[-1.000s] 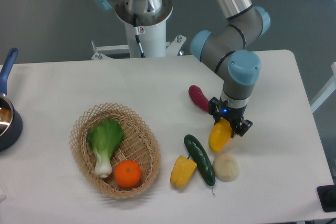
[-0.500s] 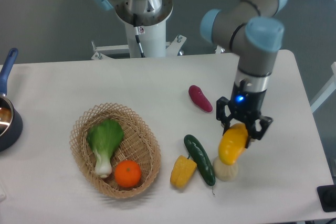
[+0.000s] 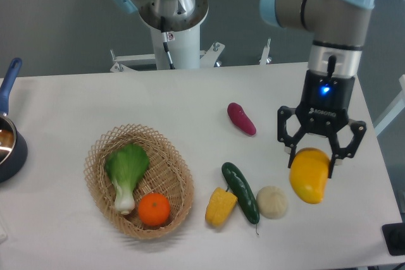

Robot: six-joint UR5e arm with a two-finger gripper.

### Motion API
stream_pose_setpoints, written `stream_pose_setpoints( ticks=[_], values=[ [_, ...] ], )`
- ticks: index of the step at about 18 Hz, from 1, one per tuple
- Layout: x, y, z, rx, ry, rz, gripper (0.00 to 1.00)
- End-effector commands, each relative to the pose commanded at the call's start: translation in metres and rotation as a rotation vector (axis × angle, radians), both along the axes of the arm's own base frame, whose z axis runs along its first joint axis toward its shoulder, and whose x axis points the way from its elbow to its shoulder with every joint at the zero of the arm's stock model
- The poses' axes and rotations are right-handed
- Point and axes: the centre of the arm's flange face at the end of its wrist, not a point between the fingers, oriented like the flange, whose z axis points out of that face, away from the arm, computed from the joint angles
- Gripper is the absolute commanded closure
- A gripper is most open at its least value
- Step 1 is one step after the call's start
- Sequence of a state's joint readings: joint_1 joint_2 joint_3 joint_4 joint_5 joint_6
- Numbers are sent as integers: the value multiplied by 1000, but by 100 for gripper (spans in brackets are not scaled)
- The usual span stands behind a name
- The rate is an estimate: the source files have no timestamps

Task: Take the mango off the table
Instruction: 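Lift the grasped yellow mango up off the table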

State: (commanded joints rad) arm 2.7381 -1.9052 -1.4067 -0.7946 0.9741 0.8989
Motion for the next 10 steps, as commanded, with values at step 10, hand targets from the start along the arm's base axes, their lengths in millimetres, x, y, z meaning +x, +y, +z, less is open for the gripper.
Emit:
stream_pose_setpoints(
  ticks=[10],
  values=[
    [-6, -7, 0, 1, 3, 8, 59]
  ],
)
